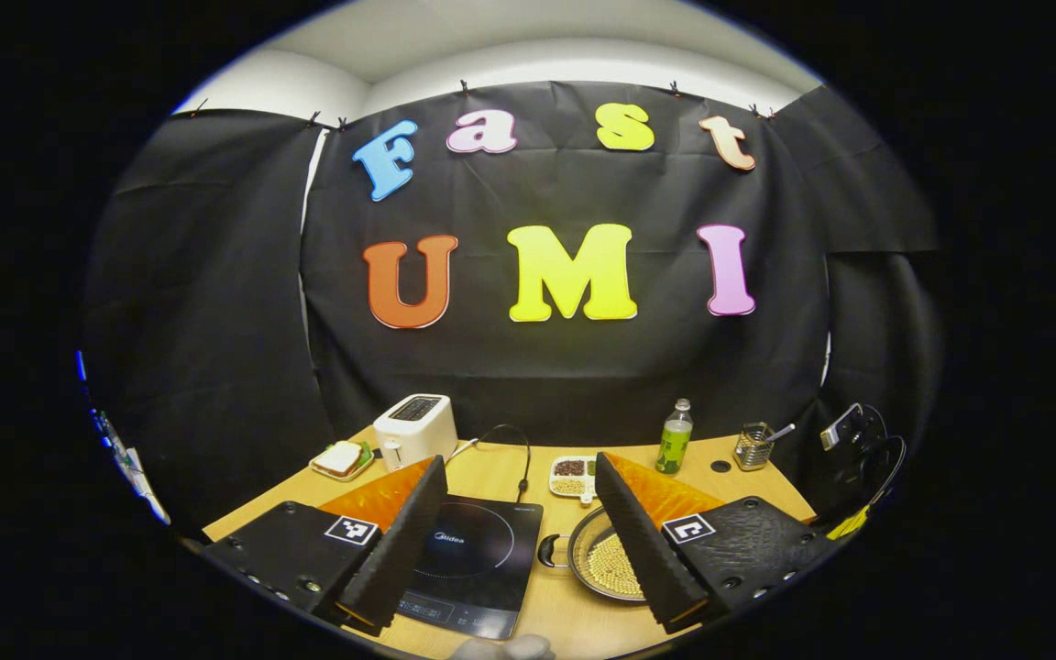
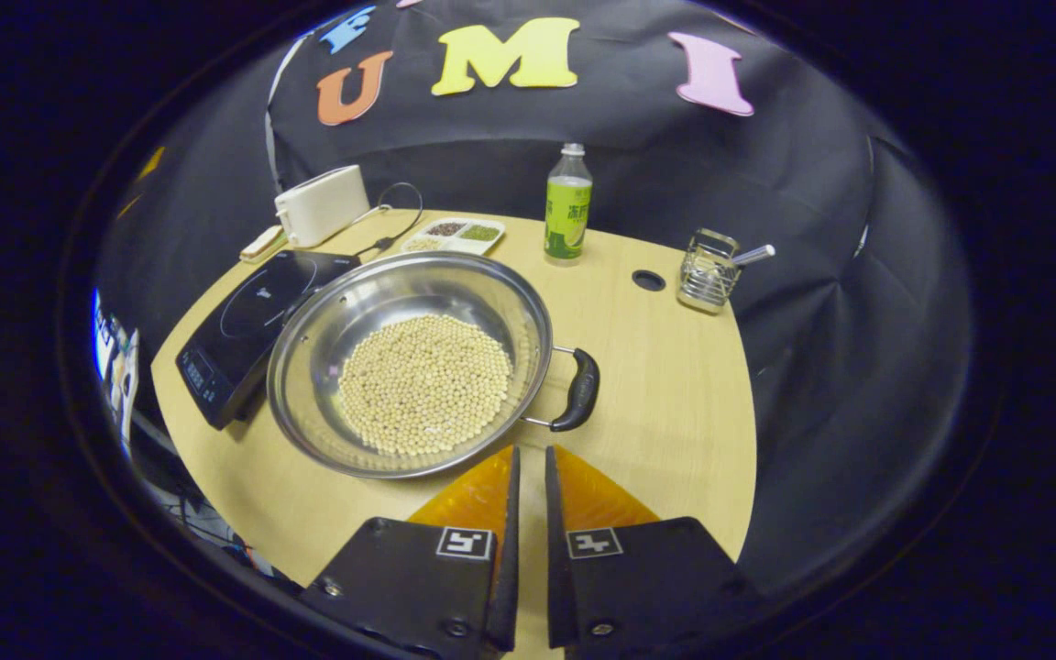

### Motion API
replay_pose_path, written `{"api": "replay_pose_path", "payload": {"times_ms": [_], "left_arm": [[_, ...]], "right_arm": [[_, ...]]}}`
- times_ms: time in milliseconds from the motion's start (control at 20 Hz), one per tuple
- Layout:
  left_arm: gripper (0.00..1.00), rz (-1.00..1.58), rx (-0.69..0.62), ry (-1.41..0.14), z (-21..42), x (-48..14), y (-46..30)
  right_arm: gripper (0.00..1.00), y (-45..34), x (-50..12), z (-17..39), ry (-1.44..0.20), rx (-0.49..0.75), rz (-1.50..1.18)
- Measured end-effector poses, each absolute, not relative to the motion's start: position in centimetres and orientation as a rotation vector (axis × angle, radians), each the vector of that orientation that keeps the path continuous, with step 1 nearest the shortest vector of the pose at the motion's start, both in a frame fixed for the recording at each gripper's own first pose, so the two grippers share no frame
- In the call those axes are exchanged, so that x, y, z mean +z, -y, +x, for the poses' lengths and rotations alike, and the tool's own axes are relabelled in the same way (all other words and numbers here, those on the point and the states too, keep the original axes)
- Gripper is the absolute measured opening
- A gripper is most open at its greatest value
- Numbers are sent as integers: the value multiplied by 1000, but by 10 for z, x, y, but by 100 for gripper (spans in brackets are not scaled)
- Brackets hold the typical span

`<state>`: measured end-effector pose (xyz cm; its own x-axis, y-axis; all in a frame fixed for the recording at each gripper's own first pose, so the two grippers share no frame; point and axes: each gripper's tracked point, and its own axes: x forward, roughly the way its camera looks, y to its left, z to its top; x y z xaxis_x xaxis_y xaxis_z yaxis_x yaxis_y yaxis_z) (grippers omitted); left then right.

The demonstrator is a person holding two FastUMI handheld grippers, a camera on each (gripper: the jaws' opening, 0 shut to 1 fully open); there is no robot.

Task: First push the handle of the pot to place it horizontally, then grasp the pot with both hands and set it on the induction cooktop.

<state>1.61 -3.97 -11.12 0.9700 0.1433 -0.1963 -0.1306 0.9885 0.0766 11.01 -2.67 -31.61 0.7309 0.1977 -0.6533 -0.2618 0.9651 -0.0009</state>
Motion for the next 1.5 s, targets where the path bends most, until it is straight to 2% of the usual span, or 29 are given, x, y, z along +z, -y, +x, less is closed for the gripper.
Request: {"api": "replay_pose_path", "payload": {"times_ms": [50, 100, 200, 250, 300, 400, 450, 600, 650, 700, 850, 1500], "left_arm": [[96, 66, 111, -208, 16, -115, 38], [97, 66, 85, -213, 15, -119, 36], [97, 59, 36, -226, 12, -128, 32], [97, 53, 13, -238, 10, -133, 31], [97, 48, -15, -251, 7, -141, 30], [97, 50, -45, -298, 1, -160, 28], [97, 48, -55, -318, 0, -170, 26], [97, 29, -71, -400, 0, -207, 26], [97, 22, -72, -436, -1, -219, 27], [97, 14, -74, -463, 1, -233, 28], [96, 3, -65, -540, 8, -267, 35], [96, 53, 10, -779, 87, -381, 57]], "right_arm": [[31, 27, -311, 104, -697, 230, -85], [40, 26, -306, 94, -686, 208, -77], [43, 26, -297, 82, -661, 154, -64], [48, 26, -293, 75, -647, 129, -51], [55, 24, -290, 69, -633, 106, -36], [81, 21, -287, 57, -614, 69, -7], [84, 20, -286, 52, -607, 56, 6], [84, 20, -288, 45, -601, 30, 29], [88, 18, -289, 46, -605, 29, 42], [84, 18, -292, 47, -610, 28, 55], [88, 18, -299, 58, -634, 41, 63], [88, 18, -335, 188, -733, 151, 60]]}}
